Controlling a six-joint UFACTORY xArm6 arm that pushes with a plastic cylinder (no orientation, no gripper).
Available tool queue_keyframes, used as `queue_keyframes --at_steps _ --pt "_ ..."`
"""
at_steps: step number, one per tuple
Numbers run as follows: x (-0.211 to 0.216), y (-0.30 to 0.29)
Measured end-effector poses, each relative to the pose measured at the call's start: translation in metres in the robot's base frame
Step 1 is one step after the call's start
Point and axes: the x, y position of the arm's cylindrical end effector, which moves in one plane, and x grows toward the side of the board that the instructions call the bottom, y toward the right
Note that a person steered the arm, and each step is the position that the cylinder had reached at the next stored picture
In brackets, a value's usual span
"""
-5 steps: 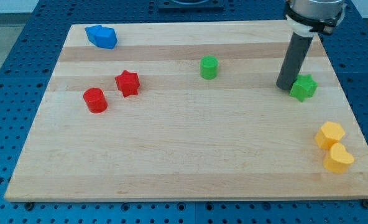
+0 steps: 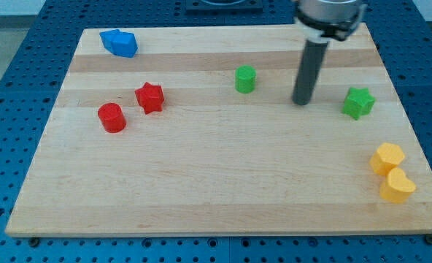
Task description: Move the green circle closer to the green star
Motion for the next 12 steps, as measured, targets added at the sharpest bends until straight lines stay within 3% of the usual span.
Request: queue_keyframes --at_steps 2,3,10,12 --pt "-0.004 -0.133" --pt "-0.038 -0.155" --pt "-0.052 0.024" --pt "-0.044 0.029"
